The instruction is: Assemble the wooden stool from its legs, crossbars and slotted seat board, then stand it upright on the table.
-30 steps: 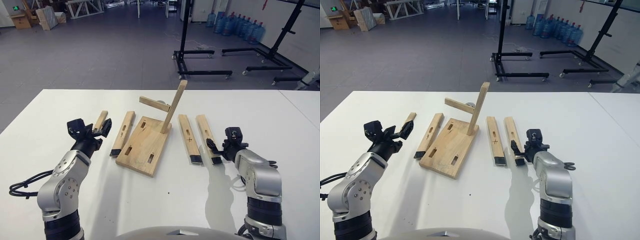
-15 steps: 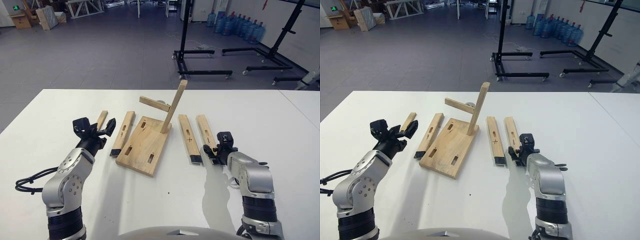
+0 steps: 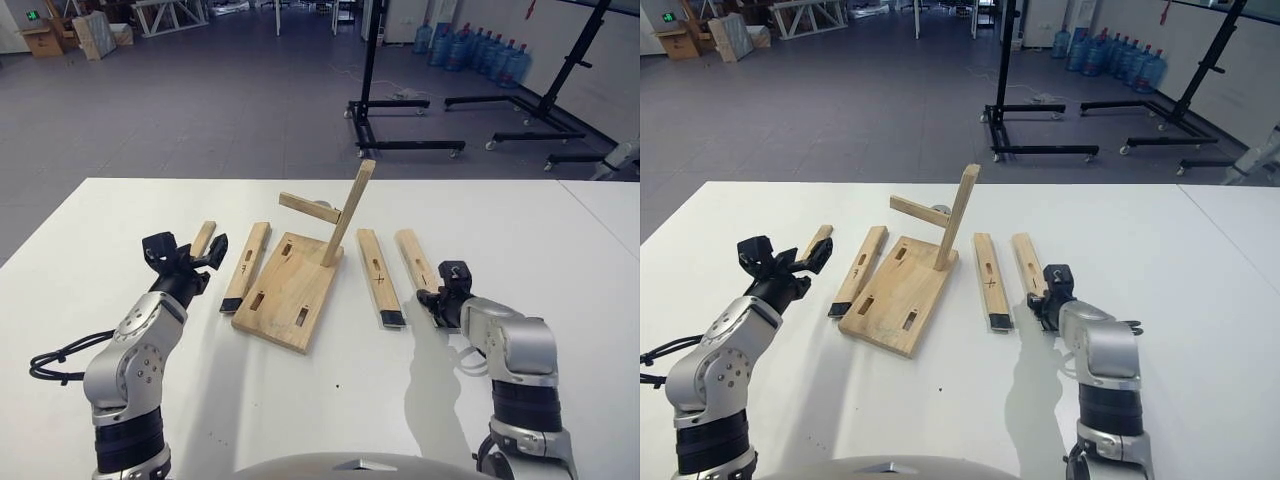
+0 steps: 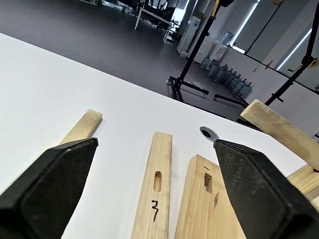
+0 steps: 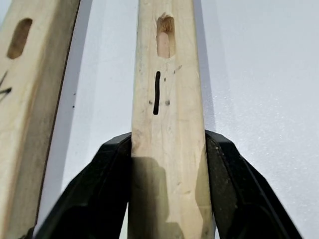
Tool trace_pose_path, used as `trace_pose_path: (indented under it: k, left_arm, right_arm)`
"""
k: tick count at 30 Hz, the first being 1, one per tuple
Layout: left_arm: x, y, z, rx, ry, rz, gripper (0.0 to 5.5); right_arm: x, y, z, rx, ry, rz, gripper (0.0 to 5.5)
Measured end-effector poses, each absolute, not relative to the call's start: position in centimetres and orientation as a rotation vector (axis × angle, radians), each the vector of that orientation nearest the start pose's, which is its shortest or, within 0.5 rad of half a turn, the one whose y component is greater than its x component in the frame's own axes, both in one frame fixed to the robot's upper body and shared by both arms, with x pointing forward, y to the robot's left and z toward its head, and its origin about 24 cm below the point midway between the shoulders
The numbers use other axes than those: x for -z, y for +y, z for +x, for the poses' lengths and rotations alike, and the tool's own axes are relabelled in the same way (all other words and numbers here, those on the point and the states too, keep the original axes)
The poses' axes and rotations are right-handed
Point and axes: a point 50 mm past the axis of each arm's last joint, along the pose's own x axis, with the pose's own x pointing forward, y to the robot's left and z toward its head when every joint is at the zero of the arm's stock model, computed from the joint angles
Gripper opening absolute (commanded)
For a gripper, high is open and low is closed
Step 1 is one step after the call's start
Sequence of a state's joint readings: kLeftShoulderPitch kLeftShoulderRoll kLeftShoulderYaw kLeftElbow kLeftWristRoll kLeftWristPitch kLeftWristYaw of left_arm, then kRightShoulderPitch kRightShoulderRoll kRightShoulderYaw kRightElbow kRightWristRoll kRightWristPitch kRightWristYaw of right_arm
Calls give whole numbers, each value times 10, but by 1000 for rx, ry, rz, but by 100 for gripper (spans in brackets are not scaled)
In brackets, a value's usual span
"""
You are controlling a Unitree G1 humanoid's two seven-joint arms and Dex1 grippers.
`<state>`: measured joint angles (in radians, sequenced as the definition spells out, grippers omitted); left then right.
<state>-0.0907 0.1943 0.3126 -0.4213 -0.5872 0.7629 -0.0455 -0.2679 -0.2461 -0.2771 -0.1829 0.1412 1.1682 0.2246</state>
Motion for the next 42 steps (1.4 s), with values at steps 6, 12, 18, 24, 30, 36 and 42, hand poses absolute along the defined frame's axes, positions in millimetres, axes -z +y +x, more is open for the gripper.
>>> trace_pose_path:
  k: [6, 12, 18, 24, 30, 36, 42]
  left_arm:
    - [-160, 181, 248, 566, -13, -408, 426]
    - [-222, 149, 242, 1066, -260, -598, 426]
    - [-224, 151, 254, 1162, -157, -743, 426]
    - [-234, 144, 246, 1288, -140, -814, 426]
    - [-237, 142, 250, 1287, -98, -839, 426]
    - [-237, 136, 256, 1279, -56, -801, 426]
    - [-236, 136, 258, 1279, -44, -813, 426]
  right_arm:
    - [-218, -245, 311, -311, -108, 238, 199]
    - [-213, -142, 249, -1259, -56, 312, 199]
    - [-199, -145, 245, -1362, 10, 464, 199]
    - [-192, -133, 246, -1400, 72, 499, 199]
    - [-189, -126, 246, -1418, 101, 506, 199]
    - [-191, -123, 243, -1446, 92, 529, 199]
    - [-191, -118, 239, -1475, 106, 520, 199]
